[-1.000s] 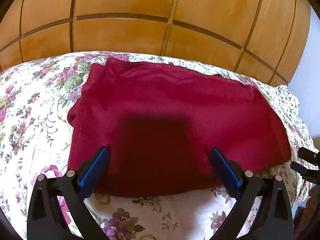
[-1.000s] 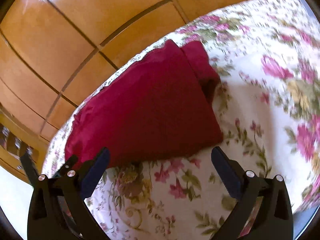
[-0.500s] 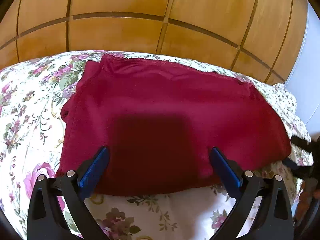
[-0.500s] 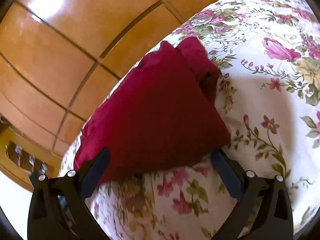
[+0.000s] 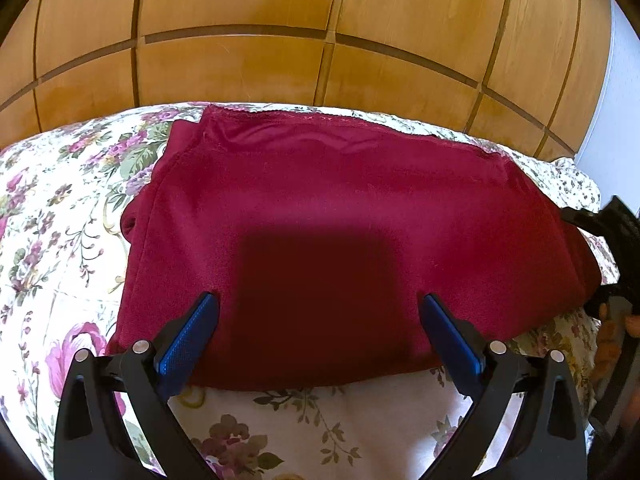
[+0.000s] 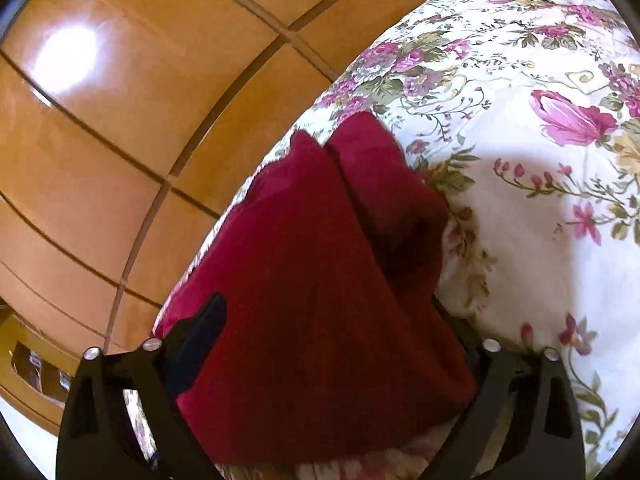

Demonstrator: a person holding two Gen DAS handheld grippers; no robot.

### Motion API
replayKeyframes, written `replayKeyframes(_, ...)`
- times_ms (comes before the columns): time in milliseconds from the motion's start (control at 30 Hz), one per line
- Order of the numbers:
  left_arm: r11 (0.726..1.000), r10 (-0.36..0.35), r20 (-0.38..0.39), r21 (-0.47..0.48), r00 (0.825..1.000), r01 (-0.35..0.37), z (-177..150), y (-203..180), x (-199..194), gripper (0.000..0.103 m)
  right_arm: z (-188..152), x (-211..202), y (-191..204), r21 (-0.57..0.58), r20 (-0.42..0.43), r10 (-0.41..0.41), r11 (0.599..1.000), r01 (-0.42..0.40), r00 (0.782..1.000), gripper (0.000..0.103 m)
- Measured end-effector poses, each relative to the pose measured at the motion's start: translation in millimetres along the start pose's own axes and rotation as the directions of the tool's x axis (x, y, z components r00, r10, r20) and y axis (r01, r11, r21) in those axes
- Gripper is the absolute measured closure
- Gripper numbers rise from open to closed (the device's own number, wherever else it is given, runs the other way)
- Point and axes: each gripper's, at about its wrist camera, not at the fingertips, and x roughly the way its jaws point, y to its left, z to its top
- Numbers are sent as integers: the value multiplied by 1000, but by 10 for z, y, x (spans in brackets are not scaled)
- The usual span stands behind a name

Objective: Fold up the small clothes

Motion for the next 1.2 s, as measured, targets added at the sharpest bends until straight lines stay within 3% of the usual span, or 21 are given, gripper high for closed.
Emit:
replayKeyframes(67, 1000, -17, 0, -13, 1000, 17, 5, 33, -31, 3, 44, 39, -65, 34, 1, 8, 999, -8, 1000, 36)
replayKeyframes(133, 999, -20, 8, -29, 1000, 20, 11, 73, -86, 3, 84, 59, -135, 70, -5, 29, 997, -28, 1000, 43)
replayKeyframes(333, 994, 55, 87, -100, 995, -46, 41, 363, -321, 3, 151, 55, -204, 114, -28, 73, 991, -69, 997, 52)
replayKeyframes(367, 992, 70, 88, -111, 994, -60, 47, 427, -338, 3, 159, 55, -203, 120, -30, 90, 989, -86, 995, 64)
replayKeyframes(467, 984, 112, 75, -145, 991, -100, 36, 619, -378, 3, 163, -15, -154, 148, -9, 120, 982, -118, 993, 82)
replayKeyframes(533, 977, 131, 65, -176, 989, -118, 19, 759, -410, 3, 179, -77, -17, 107, 5, 128, 986, -128, 992, 84)
replayKeyframes(700, 935, 260, 13, -252, 966, -248, -45, 1141, -475, 3, 174, -246, 592, -92, 28, 137, 987, -134, 990, 85)
replayKeyframes(833, 919, 204, -5, -344, 979, -193, -153, 1399, -466, 3, 45, -309, 1129, -211, 31, 180, 963, -170, 983, 85)
replayKeyframes(933, 927, 185, 19, -336, 983, -167, -198, 1401, -485, 3, -94, -294, 1523, -294, 17, 209, 936, -195, 978, 85)
replayKeyframes(1200, 933, 202, 32, -311, 979, -183, -215, 1335, -456, 3, -562, -33, 2252, -445, -85, 240, 859, -253, 967, 85)
